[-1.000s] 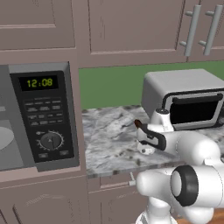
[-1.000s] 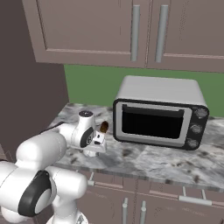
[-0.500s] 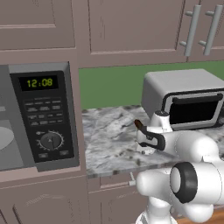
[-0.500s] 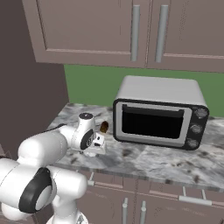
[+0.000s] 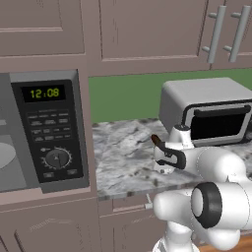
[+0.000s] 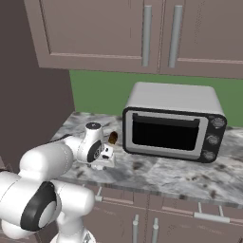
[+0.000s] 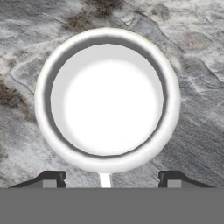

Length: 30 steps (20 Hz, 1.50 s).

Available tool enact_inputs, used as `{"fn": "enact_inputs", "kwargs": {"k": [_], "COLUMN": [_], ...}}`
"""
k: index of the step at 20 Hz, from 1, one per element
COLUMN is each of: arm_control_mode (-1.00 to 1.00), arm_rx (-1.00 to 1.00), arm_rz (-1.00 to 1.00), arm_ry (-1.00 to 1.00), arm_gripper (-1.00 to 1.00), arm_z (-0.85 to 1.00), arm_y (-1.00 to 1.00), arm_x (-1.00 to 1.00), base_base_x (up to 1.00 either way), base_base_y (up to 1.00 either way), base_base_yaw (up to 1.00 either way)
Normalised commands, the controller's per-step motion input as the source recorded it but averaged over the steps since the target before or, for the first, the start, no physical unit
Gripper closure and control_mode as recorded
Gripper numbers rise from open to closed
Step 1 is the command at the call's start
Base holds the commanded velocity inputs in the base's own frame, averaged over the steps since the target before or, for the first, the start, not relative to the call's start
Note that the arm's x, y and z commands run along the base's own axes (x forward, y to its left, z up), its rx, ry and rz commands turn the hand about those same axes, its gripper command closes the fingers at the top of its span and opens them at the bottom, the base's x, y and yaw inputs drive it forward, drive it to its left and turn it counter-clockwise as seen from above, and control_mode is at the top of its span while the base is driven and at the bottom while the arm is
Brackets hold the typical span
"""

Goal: Pick the mug from the counter and place it inside the microwave. Then close the microwave.

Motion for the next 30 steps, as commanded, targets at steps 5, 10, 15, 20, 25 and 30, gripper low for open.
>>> {"fn": "enact_inputs", "kwargs": {"k": [5,10,15,20,25,30], "arm_control_mode": [-1.0,-1.0,-1.0,-1.0,-1.0,-1.0], "arm_rx": [0.0,0.0,0.0,0.0,0.0,0.0], "arm_rz": [0.0,0.0,0.0,0.0,0.0,0.0], "arm_ry": [0.0,0.0,0.0,0.0,-0.03,-0.01], "arm_gripper": [1.0,1.0,1.0,1.0,1.0,1.0], "arm_z": [0.0,0.0,0.0,0.07,0.55,0.67], "arm_y": [0.0,0.0,0.0,0.0,0.0,0.0], "arm_x": [0.0,0.0,0.0,-0.07,-0.42,-0.4], "base_base_x": [0.0,0.0,0.0,0.0,0.0,0.0], "base_base_y": [0.0,0.0,0.0,0.0,0.0,0.0], "base_base_yaw": [0.0,0.0,0.0,0.0,0.0,0.0]}}
